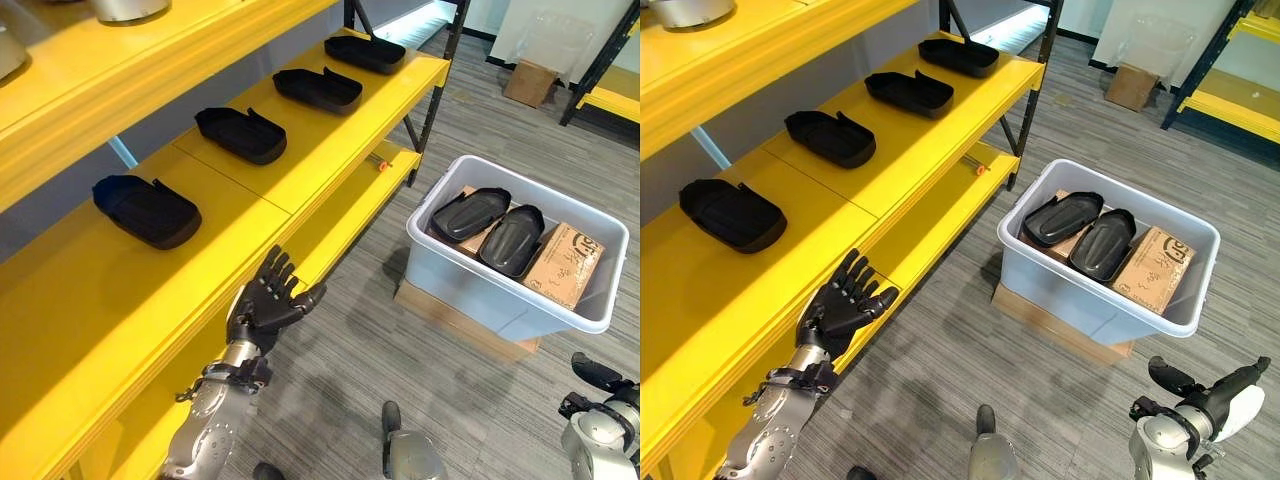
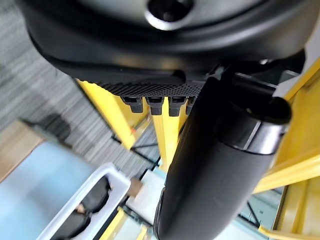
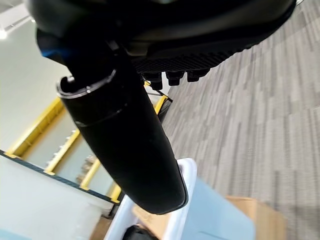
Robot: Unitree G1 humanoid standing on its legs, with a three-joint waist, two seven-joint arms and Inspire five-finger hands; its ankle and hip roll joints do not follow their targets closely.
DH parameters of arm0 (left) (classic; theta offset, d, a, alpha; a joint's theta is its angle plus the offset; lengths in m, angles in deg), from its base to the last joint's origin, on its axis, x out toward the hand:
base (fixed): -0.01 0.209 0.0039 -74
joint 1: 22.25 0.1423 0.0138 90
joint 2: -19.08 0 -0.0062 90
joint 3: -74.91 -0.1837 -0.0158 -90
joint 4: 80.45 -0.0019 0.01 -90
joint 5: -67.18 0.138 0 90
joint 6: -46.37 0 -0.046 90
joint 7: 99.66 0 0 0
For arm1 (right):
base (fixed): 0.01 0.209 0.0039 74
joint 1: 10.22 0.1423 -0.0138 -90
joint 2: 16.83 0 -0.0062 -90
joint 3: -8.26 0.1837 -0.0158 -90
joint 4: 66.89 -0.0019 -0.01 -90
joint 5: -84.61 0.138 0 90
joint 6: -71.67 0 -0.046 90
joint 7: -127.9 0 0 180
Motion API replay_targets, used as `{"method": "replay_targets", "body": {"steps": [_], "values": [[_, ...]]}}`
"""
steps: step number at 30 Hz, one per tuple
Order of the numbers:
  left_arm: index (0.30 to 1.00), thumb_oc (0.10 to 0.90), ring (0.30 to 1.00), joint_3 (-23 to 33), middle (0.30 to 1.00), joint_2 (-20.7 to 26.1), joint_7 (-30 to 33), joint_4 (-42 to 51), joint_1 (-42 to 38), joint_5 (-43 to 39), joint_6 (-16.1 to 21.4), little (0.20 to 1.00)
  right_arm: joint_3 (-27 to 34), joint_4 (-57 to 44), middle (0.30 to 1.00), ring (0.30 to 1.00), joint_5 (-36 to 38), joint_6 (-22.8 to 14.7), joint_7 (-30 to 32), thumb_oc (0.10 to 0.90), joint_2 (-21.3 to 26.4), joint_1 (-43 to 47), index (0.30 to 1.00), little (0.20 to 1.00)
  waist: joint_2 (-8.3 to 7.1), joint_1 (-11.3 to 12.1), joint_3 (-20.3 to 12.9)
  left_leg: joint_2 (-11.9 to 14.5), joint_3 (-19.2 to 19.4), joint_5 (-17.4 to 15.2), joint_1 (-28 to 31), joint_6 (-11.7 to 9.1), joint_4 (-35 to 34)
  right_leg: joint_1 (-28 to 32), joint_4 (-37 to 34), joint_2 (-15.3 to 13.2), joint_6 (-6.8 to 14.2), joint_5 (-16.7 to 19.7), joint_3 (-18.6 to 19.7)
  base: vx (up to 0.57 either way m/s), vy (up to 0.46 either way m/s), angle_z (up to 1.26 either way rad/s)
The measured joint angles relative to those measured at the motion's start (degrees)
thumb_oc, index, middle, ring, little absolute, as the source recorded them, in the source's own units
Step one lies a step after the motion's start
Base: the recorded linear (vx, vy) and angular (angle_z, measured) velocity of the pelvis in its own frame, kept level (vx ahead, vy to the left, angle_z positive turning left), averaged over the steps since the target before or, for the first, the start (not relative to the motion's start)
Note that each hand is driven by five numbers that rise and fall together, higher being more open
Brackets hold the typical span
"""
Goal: Move parts from the plastic box to the shelf.
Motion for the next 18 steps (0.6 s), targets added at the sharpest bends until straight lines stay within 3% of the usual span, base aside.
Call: {"method": "replay_targets", "body": {"steps": [5, 9, 10, 12, 14, 15, 16, 17, 18], "values": [[1.0, 0.9, 1.0, -2.3, 1.0, 0.5, -1.2, 0.1, -0.4, 0.3, 0.0, 1.0, -0.1, -0.4, 1.0, 1.0, -0.1, -0.2, -1.2, 0.9, 0.6, -0.2, 1.0, 1.0, 1.68, -1.8, 2.5, -0.2, 0.1, 0.1, -0.7, 0.0, 0.4, -4.2, 6.2, -0.8, -0.4, -3.4, 1.1, -0.11, -0.084, -0.06], [1.0, 0.9, 1.0, -2.1, 1.0, 0.7, -1.2, 0.5, -2.6, 0.1, 0.8, 1.0, -0.3, -2.5, 1.0, 1.0, -1.4, -0.2, -3.7, 0.9, 4.8, 2.4, 1.0, 1.0, 2.46, -2.7, 3.1, -0.4, -1.3, 0.6, 0.3, -0.6, 0.5, -8.1, 11.9, -0.4, -1.3, -7.3, 3.9, -0.02, -0.062, -0.33], [1.0, 0.9, 1.0, -2.1, 1.0, 0.7, -1.2, 0.5, -3.3, 0.1, 0.8, 1.0, -0.3, -2.5, 1.0, 1.0, -1.4, -0.3, -4.4, 0.9, 6.0, 3.6, 1.0, 1.0, 2.43, -2.4, 3.1, -0.2, -4.3, 1.1, 1.2, -0.9, 0.4, -8.3, 12.1, 0.1, -1.5, -7.4, 4.9, 0.01, -0.037, -0.78], [1.0, 0.9, 1.0, -2.0, 1.0, 0.6, -0.6, 0.4, -4.3, 0.2, 1.5, 1.0, -0.3, -2.5, 1.0, 1.0, -1.9, -1.1, -5.8, 0.9, 8.4, 6.4, 1.0, 1.0, 2.1, -0.8, 3.2, -0.1, -14.6, 1.9, 3.3, 0.0, 1.4, -8.4, 11.6, 1.6, -1.8, -7.2, 8.0, 0.07, -0.015, -1.13], [1.0, 0.9, 1.0, -1.5, 1.0, 0.7, 1.1, 0.6, -4.1, 0.2, 2.6, 1.0, -1.4, -2.7, 1.0, 1.0, -3.2, -2.4, -7.5, 0.9, 9.3, 9.5, 1.0, 1.0, 0.69, 1.0, 3.2, -0.2, -23.7, 0.7, 2.8, 2.2, 8.6, -7.7, 10.2, 3.8, -3.4, -5.0, 13.7, 0.18, -0.034, -1.54], [1.0, 0.9, 1.0, -0.7, 1.0, 0.4, 2.5, 0.6, -3.2, 0.3, 2.7, 1.0, -3.1, -3.0, 1.0, 1.0, -3.5, -2.6, -8.9, 0.9, 9.7, 11.4, 1.0, 1.0, -0.83, 2.5, 3.4, -2.8, -31.2, -4.5, 2.0, 2.5, 11.1, -6.9, 7.7, 5.1, -3.7, -3.4, 18.4, 0.2, -0.078, -1.74], [1.0, 0.9, 1.0, -0.4, 1.0, 0.5, 3.1, 0.7, -2.9, 0.3, 2.7, 1.0, -3.8, -4.0, 1.0, 1.0, -3.5, -2.6, -9.9, 0.9, 9.9, 12.6, 1.0, 1.0, -0.7, 3.5, 3.3, -5.9, -35.9, -8.3, 2.0, 2.9, 10.5, -5.6, 4.8, 5.7, -4.1, -1.5, 21.3, 0.21, -0.097, -2.08], [1.0, 0.9, 1.0, 0.4, 1.0, 0.2, 3.8, 0.7, -2.2, 0.5, 2.7, 1.0, -4.5, -5.6, 1.0, 1.0, -4.1, -2.6, -11.4, 0.9, 9.3, 12.5, 1.0, 1.0, -0.93, 4.8, 3.4, -12.3, -39.9, -13.0, -0.6, 4.1, 8.0, -2.3, -2.3, 5.5, -5.3, 1.3, 23.3, 0.22, -0.084, -1.59], [1.0, 0.9, 1.0, 0.4, 1.0, 0.1, 3.8, 0.7, -2.2, 0.5, 2.5, 1.0, -4.4, -7.0, 1.0, 1.0, -4.2, -2.1, -11.4, 0.9, 8.4, 10.8, 1.0, 1.0, -0.89, 5.1, 3.4, -14.4, -39.1, -13.3, -3.1, 4.7, 7.7, -0.3, -4.5, 4.5, -4.9, 3.4, 20.5, 0.24, -0.063, -0.95]]}}
